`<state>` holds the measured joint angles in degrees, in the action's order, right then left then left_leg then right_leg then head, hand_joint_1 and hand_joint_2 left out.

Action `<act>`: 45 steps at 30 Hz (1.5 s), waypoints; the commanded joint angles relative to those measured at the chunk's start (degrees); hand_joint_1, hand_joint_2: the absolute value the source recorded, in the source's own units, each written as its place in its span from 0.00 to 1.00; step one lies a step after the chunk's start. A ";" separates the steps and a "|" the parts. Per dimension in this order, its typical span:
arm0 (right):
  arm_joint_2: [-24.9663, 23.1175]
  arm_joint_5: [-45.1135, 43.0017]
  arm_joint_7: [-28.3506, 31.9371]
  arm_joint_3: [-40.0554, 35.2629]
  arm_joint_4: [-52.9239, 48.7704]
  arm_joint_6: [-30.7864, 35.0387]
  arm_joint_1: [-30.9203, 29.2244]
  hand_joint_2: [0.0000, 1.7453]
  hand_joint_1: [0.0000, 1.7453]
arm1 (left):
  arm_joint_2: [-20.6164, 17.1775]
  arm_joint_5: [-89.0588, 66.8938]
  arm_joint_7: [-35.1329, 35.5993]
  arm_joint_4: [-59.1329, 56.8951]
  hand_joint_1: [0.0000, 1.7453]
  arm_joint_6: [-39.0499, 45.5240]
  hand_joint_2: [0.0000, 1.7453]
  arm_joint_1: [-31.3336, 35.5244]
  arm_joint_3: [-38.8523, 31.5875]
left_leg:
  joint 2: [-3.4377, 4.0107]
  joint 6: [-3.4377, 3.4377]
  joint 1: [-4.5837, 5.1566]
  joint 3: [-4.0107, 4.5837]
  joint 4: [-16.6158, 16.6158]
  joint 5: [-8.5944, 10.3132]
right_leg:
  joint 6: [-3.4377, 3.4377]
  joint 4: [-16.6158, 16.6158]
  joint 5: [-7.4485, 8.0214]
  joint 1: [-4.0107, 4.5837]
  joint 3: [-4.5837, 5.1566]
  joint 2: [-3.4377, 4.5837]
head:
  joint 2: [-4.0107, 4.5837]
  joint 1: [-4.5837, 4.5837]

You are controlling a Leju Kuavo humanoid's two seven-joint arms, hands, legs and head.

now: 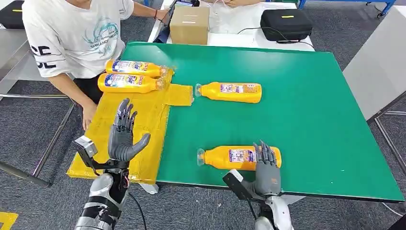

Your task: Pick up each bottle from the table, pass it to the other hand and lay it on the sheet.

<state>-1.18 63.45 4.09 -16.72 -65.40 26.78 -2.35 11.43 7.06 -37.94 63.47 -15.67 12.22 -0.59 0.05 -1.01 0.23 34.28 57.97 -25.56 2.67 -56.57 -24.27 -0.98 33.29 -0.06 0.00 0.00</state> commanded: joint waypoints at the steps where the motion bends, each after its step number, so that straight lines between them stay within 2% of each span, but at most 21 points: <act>1: 5.32 4.47 -2.04 -5.95 1.44 -3.72 -2.50 1.00 0.00 | -0.40 0.09 -0.12 -4.14 0.00 -1.50 1.00 2.25 -2.67 | -0.01 0.05 -0.02 -0.10 -0.03 -0.01 | -0.07 0.03 -0.01 0.02 -0.10 0.00 | 0.00 0.02; 9: 6.63 5.61 -2.50 -7.13 2.51 -5.66 -6.20 1.00 0.00 | -0.20 0.32 -0.35 -4.22 0.00 -2.94 1.00 2.32 -3.44 | 0.06 0.04 -0.03 -0.08 -0.02 -0.01 | -0.06 0.03 0.02 0.03 -0.07 0.06 | 0.00 0.00; 11: 6.73 2.55 -1.37 -6.83 3.80 -8.23 -7.37 1.00 0.00 | -0.34 0.21 -0.43 -4.39 0.00 -3.42 1.00 2.45 -3.35 | 0.05 0.06 -0.05 -0.12 -0.03 -0.01 | -0.09 0.05 0.01 0.05 -0.13 0.05 | 0.00 0.00; 15: 6.80 2.43 -1.31 -6.79 3.85 -8.31 -7.48 1.00 0.00 | -0.35 0.21 -0.44 -4.41 0.00 -3.44 1.00 2.46 -3.37 | 0.00 0.04 -0.04 -0.09 -0.02 0.00 | -0.07 0.05 0.01 0.04 -0.12 0.00 | 0.00 0.00; 16: 6.96 0.01 -0.12 -7.12 4.82 -11.02 -8.14 1.00 0.94 | -0.44 0.20 -0.59 -4.59 0.00 -3.80 1.00 2.57 -3.41 | 0.01 0.07 -0.07 -0.18 -0.03 -0.03 | -0.11 0.07 -0.01 0.07 -0.22 0.02 | 0.00 0.00; 17: 7.34 -3.64 1.37 -7.24 5.66 -15.13 -8.82 1.00 1.00 | -0.65 0.19 -0.75 -5.10 0.00 -4.38 1.00 2.88 -3.43 | 0.00 0.05 -0.05 -0.13 -0.04 -0.01 | -0.08 0.06 0.00 0.05 -0.16 -0.01 | 0.00 0.02; 22: 9.11 -9.77 2.82 -8.72 10.20 -21.25 -12.36 1.00 1.00 | -1.22 -0.22 -1.55 -8.18 0.00 -6.96 1.00 4.70 -3.72 | 0.02 0.07 -0.06 -0.22 -0.06 0.00 | -0.10 0.08 0.01 0.07 -0.25 0.02 | 0.00 0.00; 28: 9.75 -10.67 3.04 -9.72 12.19 -22.86 -13.43 1.00 1.00 | -1.37 -0.64 -1.94 -9.24 0.00 -7.63 1.00 5.30 -3.66 | -0.06 0.07 -0.09 -0.43 -0.08 0.05 | -0.11 0.15 0.03 0.09 -0.44 -0.08 | 0.00 0.00; 31: 10.03 -15.52 4.53 -10.03 15.14 -27.33 -15.34 1.00 1.00 | -1.90 -2.14 -1.82 -12.17 0.00 -7.68 1.00 6.88 -3.07 | -0.11 0.07 -0.09 -0.48 -0.08 0.06 | -0.11 0.15 0.04 0.09 -0.51 -0.13 | 0.00 0.00; 34: 8.20 -18.79 5.88 -9.44 18.77 -26.26 -17.41 1.00 1.00 | -2.06 -4.37 -1.08 -16.97 0.00 -5.28 1.00 9.23 -2.21 | -0.04 0.07 -0.11 -0.65 -0.12 0.08 | -0.12 0.21 0.09 0.11 -0.64 -0.06 | 0.00 0.00; 42: 8.08 -18.82 5.87 -9.54 18.79 -26.15 -17.37 1.00 1.00 | -2.03 -4.41 -1.11 -17.02 0.00 -5.25 1.00 9.23 -2.16 | -0.05 0.04 -0.10 -0.82 -0.07 0.05 | -0.10 0.18 0.10 0.10 -0.76 -0.09 | 0.00 0.00; 45: 6.16 -21.74 7.72 -8.54 19.88 -24.42 -18.54 1.00 1.00 | -2.23 -5.96 -1.20 -18.21 0.00 -4.13 1.00 9.95 -1.07 | -0.01 0.03 -0.08 -0.88 -0.05 0.04 | -0.08 0.13 0.09 0.08 -0.80 -0.05 | 0.00 0.02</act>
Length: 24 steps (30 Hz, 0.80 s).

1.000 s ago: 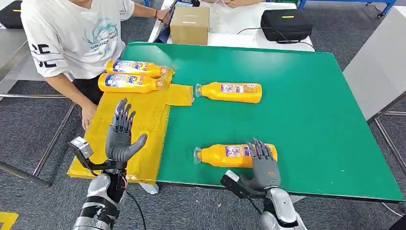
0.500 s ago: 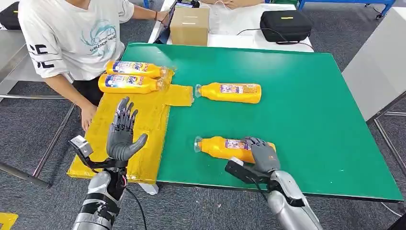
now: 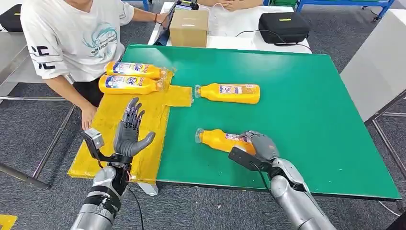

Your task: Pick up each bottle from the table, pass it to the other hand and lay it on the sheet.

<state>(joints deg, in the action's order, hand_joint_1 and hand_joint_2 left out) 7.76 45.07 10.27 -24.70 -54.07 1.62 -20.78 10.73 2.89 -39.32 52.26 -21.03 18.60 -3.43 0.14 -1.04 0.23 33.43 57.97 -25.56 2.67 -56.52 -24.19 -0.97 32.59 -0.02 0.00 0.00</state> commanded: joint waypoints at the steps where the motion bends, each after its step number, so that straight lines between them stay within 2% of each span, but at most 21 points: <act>1: -4.32 -4.46 2.63 -0.04 8.99 2.14 -0.90 1.00 1.00 | -1.49 -1.88 0.04 -7.54 0.00 1.61 1.00 3.98 1.93 | -0.13 0.10 -0.12 0.00 -0.09 0.09 | -0.13 0.14 0.07 0.13 -0.08 -0.12 | 0.00 0.00; 4: -7.86 -6.88 3.83 0.85 8.94 4.61 -2.36 1.00 1.00 | -1.49 -1.92 0.35 -8.01 0.00 2.39 1.00 4.49 2.20 | -0.05 0.09 -0.10 0.02 -0.03 0.07 | -0.11 0.07 0.07 0.11 -0.04 -0.04 | 0.00 0.02; 7: -8.83 -7.14 3.57 -0.37 9.94 4.94 -4.01 1.00 1.00 | -1.79 -1.66 0.86 -8.33 0.00 2.64 1.00 4.83 2.29 | 0.17 0.13 -0.12 0.08 -0.03 0.07 | -0.27 0.05 0.20 0.13 0.11 0.16 | 0.00 0.02; 9: -9.43 -7.88 4.05 -0.60 9.91 7.57 -4.46 1.00 1.00 | -1.81 -1.09 1.11 -7.71 0.00 3.02 1.00 4.67 2.18 | 0.22 0.14 -0.10 0.13 -0.04 0.09 | -0.30 0.03 0.20 0.11 0.18 0.17 | 0.00 0.00; 17: -15.43 -15.74 9.61 1.67 -5.85 17.93 2.31 1.00 1.00 | -0.80 0.49 3.33 -6.94 0.00 7.63 1.00 4.80 3.16 | 0.06 0.14 -0.16 0.35 0.01 0.00 | -0.32 -0.04 0.03 0.16 0.30 0.04 | 0.00 0.00; 22: -15.57 -15.99 9.55 1.18 -5.82 18.02 2.27 1.00 1.00 | -0.77 0.77 3.51 -7.10 0.00 7.83 1.00 4.94 3.22 | -0.05 0.07 -0.12 0.62 0.03 0.03 | -0.24 -0.07 0.03 0.11 0.51 -0.05 | 0.00 0.00; 24: -16.04 -18.69 11.65 1.22 -5.71 18.75 2.18 1.00 1.00 | -0.92 1.46 3.84 -7.53 0.00 8.27 1.00 5.28 3.71 | -0.08 0.06 -0.10 0.68 0.03 0.05 | -0.23 -0.08 0.04 0.09 0.56 -0.07 | 0.00 0.00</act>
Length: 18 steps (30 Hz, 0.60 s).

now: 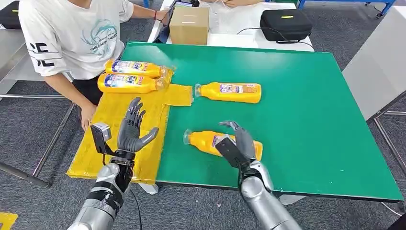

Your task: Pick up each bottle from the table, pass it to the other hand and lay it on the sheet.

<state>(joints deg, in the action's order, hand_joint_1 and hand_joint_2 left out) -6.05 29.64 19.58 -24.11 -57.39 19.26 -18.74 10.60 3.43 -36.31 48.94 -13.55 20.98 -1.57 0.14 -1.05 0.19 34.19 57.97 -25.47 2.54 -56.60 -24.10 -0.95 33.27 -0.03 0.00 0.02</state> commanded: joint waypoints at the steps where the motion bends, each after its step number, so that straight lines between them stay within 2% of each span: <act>1: -2.85 -4.43 2.82 0.60 -2.75 1.32 0.16 1.00 1.00 | -0.71 1.27 1.17 -4.47 0.00 1.12 1.00 3.16 2.02 | -0.05 0.04 -0.03 0.00 0.01 -0.01 | -0.07 0.00 -0.02 0.03 -0.02 -0.04 | 0.00 -0.02; 5: -3.43 -6.46 3.69 0.02 -3.29 2.92 -0.13 1.00 1.00 | -0.70 2.12 1.91 -5.05 0.00 2.51 1.00 3.55 2.86 | -0.02 0.06 -0.01 0.04 0.02 -0.01 | -0.08 0.00 -0.01 0.02 0.00 -0.02 | 0.00 -0.02; 9: -2.79 -4.34 1.48 -0.96 -1.23 4.40 -1.37 1.00 1.00 | -0.93 2.95 1.99 -4.64 0.00 2.68 1.00 3.24 3.04 | -0.08 0.07 -0.01 0.02 -0.01 0.00 | -0.09 0.02 -0.02 0.02 -0.02 -0.07 | 0.00 0.00; 10: -2.47 -1.96 0.11 -1.36 0.00 6.19 -1.77 1.00 0.68 | -0.96 3.30 2.16 -4.04 0.00 2.62 1.00 2.82 2.99 | -0.04 0.09 -0.05 -0.03 -0.01 -0.03 | -0.12 0.04 -0.02 0.07 -0.07 -0.03 | 0.00 0.00; 11: -2.41 -1.42 -0.36 -1.06 0.28 6.87 -1.62 1.00 0.00 | -0.97 3.46 2.23 -3.51 0.00 2.61 1.00 2.46 2.92 | 0.00 0.07 -0.03 -0.01 0.00 -0.03 | -0.10 0.04 -0.01 0.05 -0.04 0.01 | 0.00 -0.02; 14: -2.03 -0.18 -1.83 -1.06 1.17 6.93 -1.63 1.00 0.00 | -1.01 3.62 2.45 -2.86 0.00 2.54 1.00 1.96 2.85 | -0.02 0.07 -0.04 -0.05 -0.01 -0.04 | -0.10 0.04 -0.03 0.06 -0.10 -0.01 | 0.00 -0.02; 15: -1.90 0.30 -2.34 -0.91 1.61 6.98 -1.62 0.00 0.00 | -1.03 3.69 2.56 -2.68 0.00 2.50 1.00 1.80 2.78 | -0.03 0.04 -0.01 0.01 -0.01 -0.02 | -0.07 0.06 -0.01 0.03 -0.04 -0.02 | 0.00 0.00; 18: -1.09 5.33 -6.47 -1.38 5.87 7.70 -2.63 0.00 0.00 | -0.96 3.72 2.76 -2.27 0.00 2.17 1.00 1.33 2.54 | 0.00 0.05 -0.02 -0.04 -0.04 -0.02 | -0.07 0.08 0.00 0.03 -0.09 0.01 | 0.00 -0.02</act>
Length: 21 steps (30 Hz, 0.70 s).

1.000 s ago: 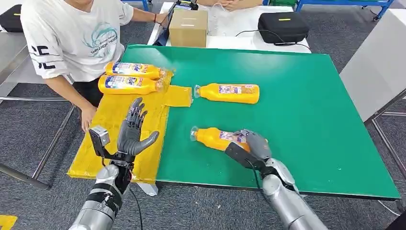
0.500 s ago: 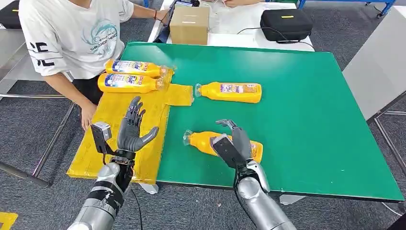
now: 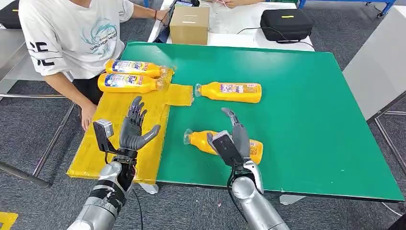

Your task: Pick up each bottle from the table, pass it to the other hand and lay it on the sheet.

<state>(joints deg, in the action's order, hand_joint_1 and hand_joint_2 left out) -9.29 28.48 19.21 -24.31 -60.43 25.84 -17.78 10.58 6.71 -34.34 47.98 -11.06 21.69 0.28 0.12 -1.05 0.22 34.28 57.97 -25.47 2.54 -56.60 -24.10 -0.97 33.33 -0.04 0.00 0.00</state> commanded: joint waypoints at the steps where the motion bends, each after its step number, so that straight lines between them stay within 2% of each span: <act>1: 2.21 7.79 -6.93 -1.02 10.06 2.02 -3.80 0.00 0.00 | -0.86 0.51 0.85 -1.17 0.00 -0.51 1.00 0.46 0.62 | 0.01 0.08 -0.09 -0.19 -0.04 -0.03 | -0.11 0.10 0.00 0.09 -0.22 0.02 | 0.00 0.02; 6: 2.38 12.20 -9.42 -0.87 13.57 3.10 -4.71 0.00 0.00 | -0.72 0.42 1.18 -0.59 0.00 -0.74 1.00 -0.02 0.22 | 0.01 0.08 -0.08 -0.15 -0.02 -0.02 | -0.11 0.07 0.00 0.09 -0.18 0.02 | 0.00 0.00; 10: 3.03 15.70 -12.26 -1.36 16.92 -0.16 -5.69 0.00 0.00 | -0.66 0.47 1.33 -0.63 0.00 -1.82 1.00 -0.24 -0.33 | 0.01 0.08 -0.07 -0.13 -0.04 -0.03 | -0.10 0.08 0.00 0.07 -0.15 0.02 | 0.00 0.00; 11: 3.24 16.59 -12.96 -1.65 18.08 -0.73 -6.16 1.00 0.00 | -0.63 0.44 1.31 -0.68 0.00 -2.01 1.00 -0.28 -0.43 | -0.01 0.05 -0.04 -0.11 -0.04 -0.02 | -0.08 0.06 -0.01 0.04 -0.13 0.00 | 0.00 0.02; 21: 4.17 20.03 -15.64 -2.56 22.34 -2.99 -7.93 1.00 0.00 | -0.64 0.73 1.44 -0.34 0.00 -3.41 1.00 -0.61 -1.02 | -0.01 0.07 -0.06 -0.14 -0.03 -0.03 | -0.10 0.07 -0.01 0.07 -0.18 0.00 | 0.00 0.02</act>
<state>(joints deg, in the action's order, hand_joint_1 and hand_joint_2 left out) -6.58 48.06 4.31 -24.76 -45.80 23.80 -21.89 10.56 7.28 -33.31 48.57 -14.01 20.20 -0.11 0.11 -1.05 0.23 34.30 57.97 -25.47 2.55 -56.59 -24.10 -0.97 33.32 -0.06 0.00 0.02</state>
